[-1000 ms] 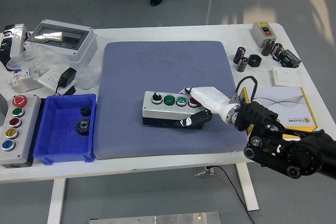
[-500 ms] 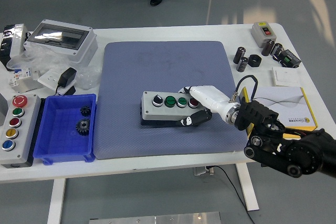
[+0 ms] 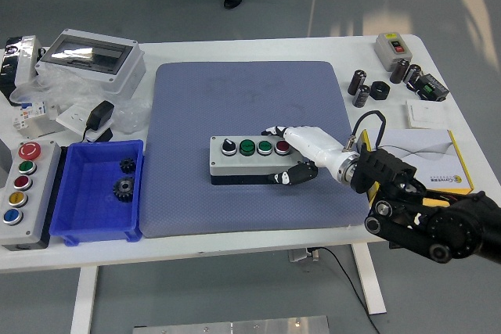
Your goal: Pick up the button,place it on the desk,press the button,press the button
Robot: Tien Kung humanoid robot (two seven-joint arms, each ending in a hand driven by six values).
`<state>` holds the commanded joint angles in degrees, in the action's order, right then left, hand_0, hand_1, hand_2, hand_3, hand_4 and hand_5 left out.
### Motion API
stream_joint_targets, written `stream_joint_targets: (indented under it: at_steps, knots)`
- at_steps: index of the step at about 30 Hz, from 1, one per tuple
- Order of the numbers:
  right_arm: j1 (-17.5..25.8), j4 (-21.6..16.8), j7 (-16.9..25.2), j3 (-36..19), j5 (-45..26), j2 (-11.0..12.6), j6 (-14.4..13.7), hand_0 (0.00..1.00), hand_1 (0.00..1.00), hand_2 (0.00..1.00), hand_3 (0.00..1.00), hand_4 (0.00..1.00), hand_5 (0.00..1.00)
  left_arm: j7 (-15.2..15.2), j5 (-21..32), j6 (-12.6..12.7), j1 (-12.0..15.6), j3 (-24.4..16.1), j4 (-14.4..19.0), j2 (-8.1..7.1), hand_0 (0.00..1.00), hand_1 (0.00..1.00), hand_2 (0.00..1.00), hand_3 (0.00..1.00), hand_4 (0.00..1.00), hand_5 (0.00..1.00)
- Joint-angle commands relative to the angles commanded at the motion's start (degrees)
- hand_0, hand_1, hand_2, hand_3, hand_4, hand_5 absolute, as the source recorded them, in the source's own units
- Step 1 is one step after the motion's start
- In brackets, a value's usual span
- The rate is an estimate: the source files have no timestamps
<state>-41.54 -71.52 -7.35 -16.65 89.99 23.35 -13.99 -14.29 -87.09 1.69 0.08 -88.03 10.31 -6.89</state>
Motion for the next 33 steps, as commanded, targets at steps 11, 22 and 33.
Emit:
stream_joint_targets:
  at_steps: [11, 22, 33]
  knots:
    - [-0.2, -0.4, 0.5, -0.7, -1.6, 0.6, 0.8, 0.868, 0.839, 0.836, 0.911, 0.512, 0.009, 0.0, -0.1, -0.1, 0.0, 0.0, 0.0, 0.00, 0.619, 0.582, 0.563, 0.599, 0.536, 0.262]
    - [-0.2, -0.2, 1.1, -1.8, -1.7, 0.7, 2.4, 0.864, 0.840, 0.837, 0.914, 0.524, 0.016, 0.0, 0.0, -0.4, 0.2, 0.2, 0.0, 0.04, 0.618, 0.581, 0.563, 0.598, 0.532, 0.258]
    - [-0.2, 0.0, 1.4, -1.9, -2.3, 0.8, 2.8, 0.885, 0.868, 0.871, 0.956, 0.562, 0.042, -0.1, 0.0, -0.7, 0.3, 0.4, 0.0, 0.09, 0.618, 0.576, 0.563, 0.597, 0.528, 0.253]
